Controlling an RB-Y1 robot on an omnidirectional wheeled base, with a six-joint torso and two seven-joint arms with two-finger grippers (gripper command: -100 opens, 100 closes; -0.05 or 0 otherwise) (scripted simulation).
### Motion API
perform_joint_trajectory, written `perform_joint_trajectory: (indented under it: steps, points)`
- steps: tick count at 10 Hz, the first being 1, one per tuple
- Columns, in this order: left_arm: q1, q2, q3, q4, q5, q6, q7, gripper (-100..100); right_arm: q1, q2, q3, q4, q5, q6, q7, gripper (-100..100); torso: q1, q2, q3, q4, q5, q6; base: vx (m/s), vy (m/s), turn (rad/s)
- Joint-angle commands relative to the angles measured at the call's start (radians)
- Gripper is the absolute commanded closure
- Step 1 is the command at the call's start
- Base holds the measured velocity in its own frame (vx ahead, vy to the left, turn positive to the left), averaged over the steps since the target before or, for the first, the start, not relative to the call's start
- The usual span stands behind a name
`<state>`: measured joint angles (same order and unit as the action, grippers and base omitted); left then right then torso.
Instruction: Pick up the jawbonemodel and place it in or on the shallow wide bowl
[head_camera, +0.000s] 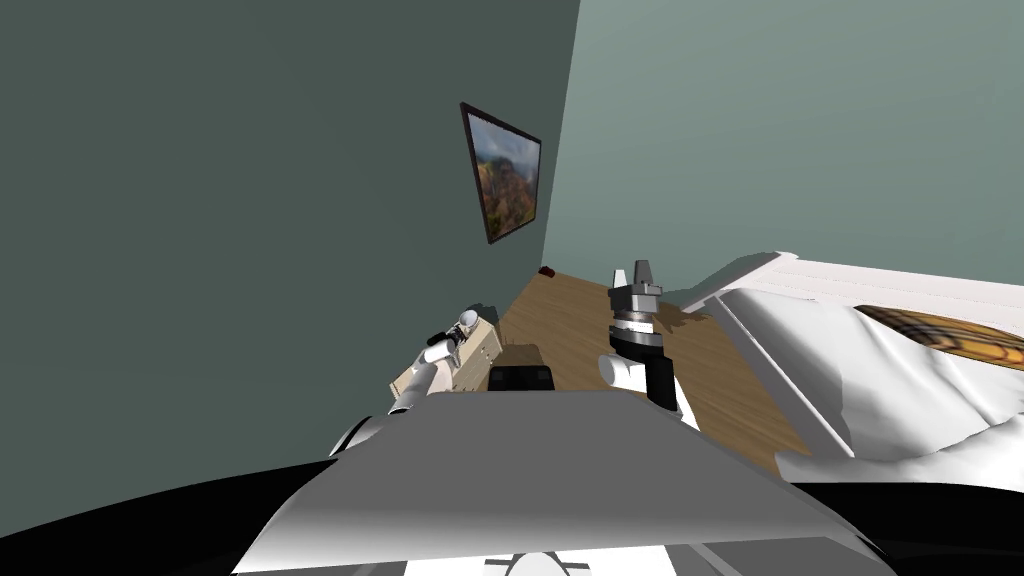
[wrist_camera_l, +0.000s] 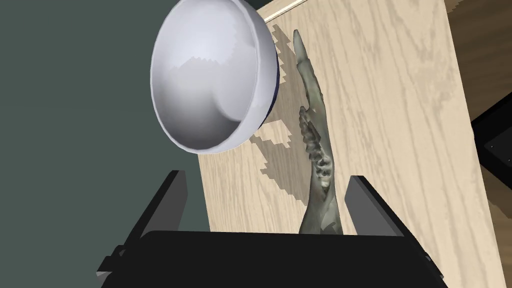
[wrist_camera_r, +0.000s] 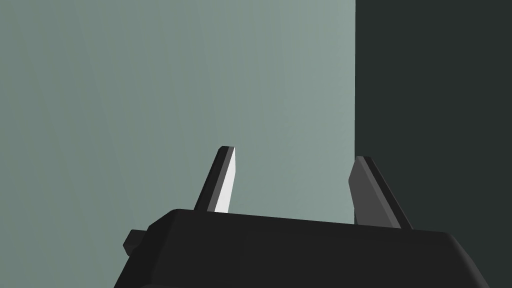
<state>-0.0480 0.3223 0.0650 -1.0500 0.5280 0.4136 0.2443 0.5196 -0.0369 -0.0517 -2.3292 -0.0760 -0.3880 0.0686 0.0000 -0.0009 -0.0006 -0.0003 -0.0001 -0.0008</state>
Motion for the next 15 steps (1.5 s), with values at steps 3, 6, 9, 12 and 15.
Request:
perform_joint_trajectory:
  steps: [3, 6, 9, 12, 15]
  points:
    - [-0.045, 0.023, 0.01, 0.09, 0.043, 0.077, 0.03, -100, 0.0, 0.0, 0.0, 0.0, 0.0, 0.0, 0.0, 0, 0.0, 0.0, 0.0, 0.0, 0.0, 0.0, 0.02, 0.006, -0.05]
    - [-0.064, 0.033, 0.013, 0.139, 0.064, 0.109, 0.042, -100, 0.0, 0.0, 0.0, 0.0, 0.0, 0.0, 0.0, 0, 0.0, 0.0, 0.0, 0.0, 0.0, 0.0, 0.02, 0.006, -0.044]
    - [-0.116, 0.06, 0.02, 0.247, 0.117, 0.192, 0.072, -100, 0.0, 0.0, 0.0, 0.0, 0.0, 0.0, 0.0, 0, 0.0, -0.001, -0.001, 0.0, 0.0, 0.0, 0.031, 0.007, -0.068]
    - [-0.142, 0.073, 0.024, 0.307, 0.144, 0.236, 0.088, -100, 0.0, 0.0, 0.0, 0.0, 0.0, 0.0, 0.0, 0, 0.005, -0.005, -0.004, -0.003, 0.005, 0.002, 0.025, 0.008, -0.042]
    - [-0.167, 0.083, 0.026, 0.363, 0.171, 0.277, 0.103, -100, 0.0, 0.0, 0.0, 0.0, 0.0, 0.0, 0.0, 0, 0.008, -0.009, -0.007, -0.005, 0.008, 0.002, 0.028, 0.006, -0.043]
